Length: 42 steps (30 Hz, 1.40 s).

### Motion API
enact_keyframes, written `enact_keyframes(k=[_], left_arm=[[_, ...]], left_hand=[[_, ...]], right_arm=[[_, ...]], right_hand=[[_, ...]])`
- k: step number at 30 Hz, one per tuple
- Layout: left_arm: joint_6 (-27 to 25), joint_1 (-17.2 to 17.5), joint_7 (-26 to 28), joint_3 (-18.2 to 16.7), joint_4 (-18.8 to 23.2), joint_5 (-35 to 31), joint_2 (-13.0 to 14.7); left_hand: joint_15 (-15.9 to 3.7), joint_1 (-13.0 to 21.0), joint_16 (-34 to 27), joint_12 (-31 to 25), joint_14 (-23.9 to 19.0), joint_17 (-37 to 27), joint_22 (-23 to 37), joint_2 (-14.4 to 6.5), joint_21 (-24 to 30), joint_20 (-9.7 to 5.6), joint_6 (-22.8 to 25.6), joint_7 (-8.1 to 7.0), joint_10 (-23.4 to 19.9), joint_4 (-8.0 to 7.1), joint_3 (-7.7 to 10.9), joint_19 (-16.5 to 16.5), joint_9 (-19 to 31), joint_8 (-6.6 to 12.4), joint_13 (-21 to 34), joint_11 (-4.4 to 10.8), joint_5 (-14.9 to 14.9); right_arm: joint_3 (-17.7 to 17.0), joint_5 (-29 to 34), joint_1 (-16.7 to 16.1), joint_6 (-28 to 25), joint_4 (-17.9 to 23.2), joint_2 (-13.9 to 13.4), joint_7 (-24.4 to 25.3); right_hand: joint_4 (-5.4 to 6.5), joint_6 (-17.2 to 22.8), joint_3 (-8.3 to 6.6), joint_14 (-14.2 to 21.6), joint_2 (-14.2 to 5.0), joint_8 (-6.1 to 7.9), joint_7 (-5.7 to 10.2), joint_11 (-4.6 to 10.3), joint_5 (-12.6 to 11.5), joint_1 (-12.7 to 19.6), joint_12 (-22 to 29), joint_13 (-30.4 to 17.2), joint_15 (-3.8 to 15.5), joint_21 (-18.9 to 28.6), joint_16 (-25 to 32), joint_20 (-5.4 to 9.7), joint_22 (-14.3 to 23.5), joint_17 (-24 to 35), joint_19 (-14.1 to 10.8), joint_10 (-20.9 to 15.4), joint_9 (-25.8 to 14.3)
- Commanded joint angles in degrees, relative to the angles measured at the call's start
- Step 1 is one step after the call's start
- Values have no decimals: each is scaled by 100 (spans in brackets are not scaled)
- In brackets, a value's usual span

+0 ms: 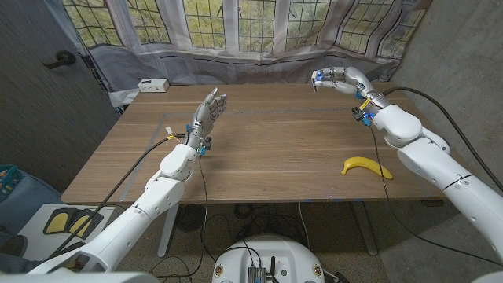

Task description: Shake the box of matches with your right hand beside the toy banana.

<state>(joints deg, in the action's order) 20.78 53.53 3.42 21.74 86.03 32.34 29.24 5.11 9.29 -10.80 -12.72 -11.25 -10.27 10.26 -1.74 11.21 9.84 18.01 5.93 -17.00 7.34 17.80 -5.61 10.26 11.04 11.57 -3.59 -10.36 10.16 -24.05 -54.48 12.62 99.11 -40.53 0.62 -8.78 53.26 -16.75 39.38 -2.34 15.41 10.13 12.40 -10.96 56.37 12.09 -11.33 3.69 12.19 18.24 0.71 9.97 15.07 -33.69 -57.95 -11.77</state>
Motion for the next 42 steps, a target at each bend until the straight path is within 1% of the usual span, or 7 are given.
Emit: enact_keyframes(k=[1,5,10,17,31,37,42], left_arm=[[-38,-85,-29,39,-54,-21,-20],[-55,-109,-48,61,-69,-14,-35],[-52,-124,-37,74,-79,-38,-44],[-106,-151,-11,98,-65,-65,-46],[-89,-188,-28,135,-122,-72,-94],[-63,-198,-44,143,-143,-72,-109],[-36,-194,-48,136,-135,-78,-104]], left_hand=[[12,36,-13,12,-10,-18,20,-17,20,41,34,3,-42,5,29,24,22,0,13,25,10],[11,36,-12,12,-8,-18,20,-17,20,42,34,2,-43,5,29,26,22,-1,13,8,10],[11,36,-13,11,-9,-18,20,-17,21,37,36,3,-49,5,30,24,22,0,13,-3,10],[9,35,-10,11,-2,-18,20,-17,22,38,31,-1,-49,5,31,25,22,-3,13,14,10],[16,33,-12,12,-8,-18,20,-17,21,39,32,7,-49,5,32,30,22,-3,14,12,9],[16,31,-11,16,-5,-18,20,-15,22,41,33,4,-42,4,32,29,22,-3,14,12,10],[14,30,-11,15,-5,-18,20,-15,21,44,31,3,-44,4,32,34,22,-3,14,16,10]], right_arm=[[-1014,-2854,-583,797,-653,974,-18],[-1238,-3613,-587,757,-950,1305,-135],[-1590,-5082,-458,201,-1512,1816,-716],[-1630,-5214,-425,39,-1736,1877,-853],[-1107,-3750,-301,403,-1585,1085,-1205],[-667,-2801,-153,652,-1241,647,-1248],[-292,-1832,-5,825,-742,265,-1070]], right_hand=[[47,234,16,42,-248,10,146,-13,-30,169,28,-16,293,50,31,4,37,7,-82,-53,9],[53,228,27,48,-254,2,169,-10,-29,162,24,-16,322,59,34,24,38,9,-108,-45,9],[76,185,53,25,-270,-26,200,-3,-23,128,12,-15,371,57,26,63,39,16,-111,-18,8],[104,120,85,-26,-307,-66,239,6,-12,86,-14,-15,412,45,9,127,40,30,-90,44,6],[87,136,111,-89,-315,-74,245,8,-3,91,-16,-17,381,2,-21,109,40,30,15,55,4],[81,157,116,-81,-321,-72,242,5,-5,94,-10,-18,364,-20,-28,81,39,22,74,41,3],[61,171,114,-66,-318,-71,227,2,-9,119,-7,-18,336,-23,-30,56,39,13,88,32,3]])
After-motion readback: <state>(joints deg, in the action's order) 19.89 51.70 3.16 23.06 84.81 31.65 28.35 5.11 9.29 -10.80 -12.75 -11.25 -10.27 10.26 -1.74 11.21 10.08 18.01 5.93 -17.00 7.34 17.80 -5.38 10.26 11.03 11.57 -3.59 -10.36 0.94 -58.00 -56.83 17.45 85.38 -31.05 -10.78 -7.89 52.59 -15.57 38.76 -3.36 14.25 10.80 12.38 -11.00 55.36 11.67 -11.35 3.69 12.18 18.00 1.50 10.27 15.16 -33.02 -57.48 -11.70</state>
